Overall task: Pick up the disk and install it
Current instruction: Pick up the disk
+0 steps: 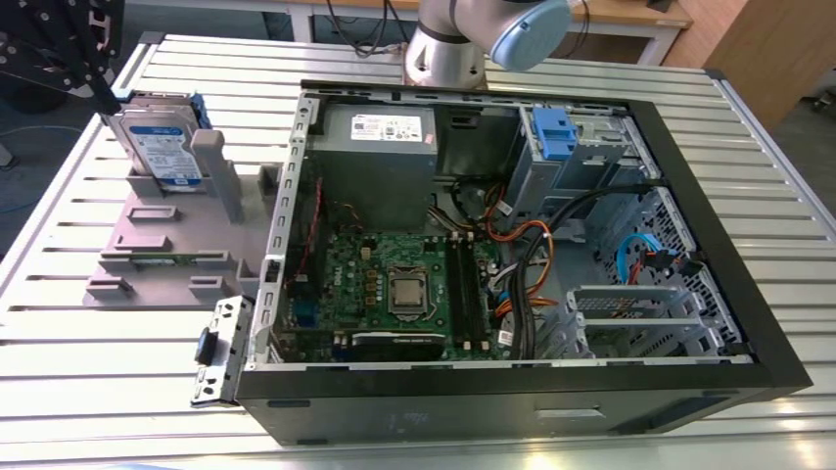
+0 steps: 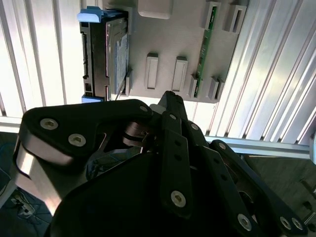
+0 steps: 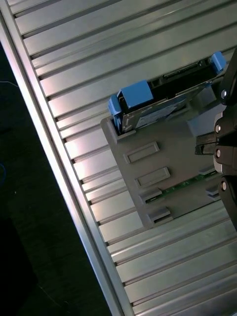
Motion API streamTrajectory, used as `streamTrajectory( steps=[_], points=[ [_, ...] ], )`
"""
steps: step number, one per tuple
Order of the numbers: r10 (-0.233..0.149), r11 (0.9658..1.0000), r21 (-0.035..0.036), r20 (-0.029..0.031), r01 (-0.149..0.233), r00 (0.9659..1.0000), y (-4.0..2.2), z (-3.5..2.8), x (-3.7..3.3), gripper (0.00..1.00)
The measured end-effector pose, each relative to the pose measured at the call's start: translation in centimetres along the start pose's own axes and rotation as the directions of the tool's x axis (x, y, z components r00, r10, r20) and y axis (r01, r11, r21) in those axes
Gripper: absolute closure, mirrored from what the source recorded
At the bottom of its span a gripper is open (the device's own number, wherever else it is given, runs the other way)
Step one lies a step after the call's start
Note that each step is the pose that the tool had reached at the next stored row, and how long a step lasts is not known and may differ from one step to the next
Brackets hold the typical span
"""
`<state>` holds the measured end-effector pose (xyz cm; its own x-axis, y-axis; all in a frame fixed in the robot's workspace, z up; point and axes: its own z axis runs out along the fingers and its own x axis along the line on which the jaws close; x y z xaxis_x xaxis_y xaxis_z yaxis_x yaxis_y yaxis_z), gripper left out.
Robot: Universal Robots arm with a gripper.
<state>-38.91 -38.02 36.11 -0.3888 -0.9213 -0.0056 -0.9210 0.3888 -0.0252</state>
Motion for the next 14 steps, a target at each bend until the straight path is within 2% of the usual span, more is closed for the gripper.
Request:
streamTrajectory(
  steps=[14],
  points=[
    [-0.01,0.9999,0.0,0.0002,0.01,0.9999,0.0,0.0,0.0,0.89]
  ],
)
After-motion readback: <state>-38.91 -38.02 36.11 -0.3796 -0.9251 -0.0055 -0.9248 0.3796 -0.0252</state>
